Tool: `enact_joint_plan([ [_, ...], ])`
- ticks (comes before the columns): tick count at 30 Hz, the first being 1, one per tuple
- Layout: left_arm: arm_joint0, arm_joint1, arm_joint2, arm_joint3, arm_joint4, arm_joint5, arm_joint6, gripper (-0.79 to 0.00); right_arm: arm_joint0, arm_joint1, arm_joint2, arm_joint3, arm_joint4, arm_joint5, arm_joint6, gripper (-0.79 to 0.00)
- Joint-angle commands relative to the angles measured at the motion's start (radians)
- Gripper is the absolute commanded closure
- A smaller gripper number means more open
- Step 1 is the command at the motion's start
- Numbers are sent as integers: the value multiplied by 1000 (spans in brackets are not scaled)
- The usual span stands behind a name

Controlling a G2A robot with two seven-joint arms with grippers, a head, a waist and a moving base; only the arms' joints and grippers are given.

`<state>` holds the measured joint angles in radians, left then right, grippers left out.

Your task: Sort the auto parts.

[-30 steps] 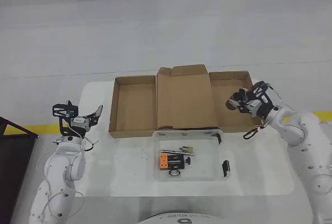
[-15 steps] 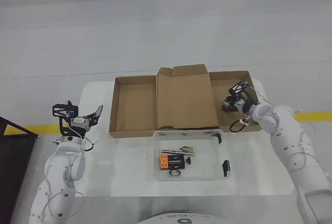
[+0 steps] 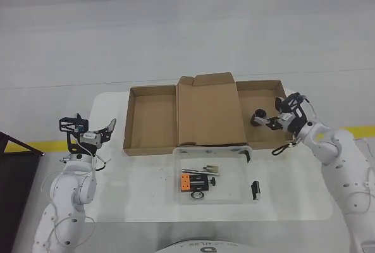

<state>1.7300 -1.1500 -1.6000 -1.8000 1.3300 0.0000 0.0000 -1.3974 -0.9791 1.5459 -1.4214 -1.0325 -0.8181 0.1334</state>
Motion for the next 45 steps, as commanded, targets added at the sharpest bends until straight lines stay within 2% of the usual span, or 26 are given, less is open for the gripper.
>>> enact_joint_plan([
  [1, 0, 0, 0, 0, 0, 0, 0, -785, -73, 9, 54, -67, -15, -76, -47, -785],
  [5, 0, 0, 0, 0, 0, 0, 0, -785, -186, 19, 118, -156, -63, -144, -126, -785],
  [15, -1, 1, -9, -6, 18, 16, 7, -785, -186, 19, 118, -156, -63, -144, -126, -785],
  [17, 26, 2, -17, -49, 93, 50, 26, -785, -186, 19, 118, -156, -63, -144, -126, -785],
  [19, 60, 3, -16, -122, 137, 36, 40, -785, -186, 19, 118, -156, -63, -144, -126, -785],
  [21, 92, 4, 7, -194, 163, -29, 32, -785, -186, 19, 118, -156, -63, -144, -126, -785],
  [23, 110, 9, 37, -245, 177, -150, -1, -785, -186, 19, 118, -156, -63, -144, -126, -785],
  [28, 88, 14, 107, -300, 49, -396, -161, -785, -186, 19, 118, -156, -63, -144, -126, -785],
  [30, 76, 16, 109, -322, 44, -424, -187, -785, -186, 19, 118, -156, -63, -144, -126, -785],
  [36, 74, 16, 109, -323, 54, -424, -188, -785, -186, 19, 118, -156, -63, -144, -126, -785],
  [38, 72, 19, 137, -350, 174, -418, -184, -785, -186, 19, 118, -156, -63, -144, -126, -785],
  [40, 81, 16, 190, -334, 41, -502, -182, -785, -186, 19, 118, -156, -63, -144, -126, -785],
  [42, 50, 18, 205, -323, -96, -602, -247, -785, -186, 19, 118, -156, -63, -144, -126, -785],
  [45, -2, 25, 235, -298, -349, -735, -428, -785, -186, 19, 118, -156, -63, -144, -126, -785],
])
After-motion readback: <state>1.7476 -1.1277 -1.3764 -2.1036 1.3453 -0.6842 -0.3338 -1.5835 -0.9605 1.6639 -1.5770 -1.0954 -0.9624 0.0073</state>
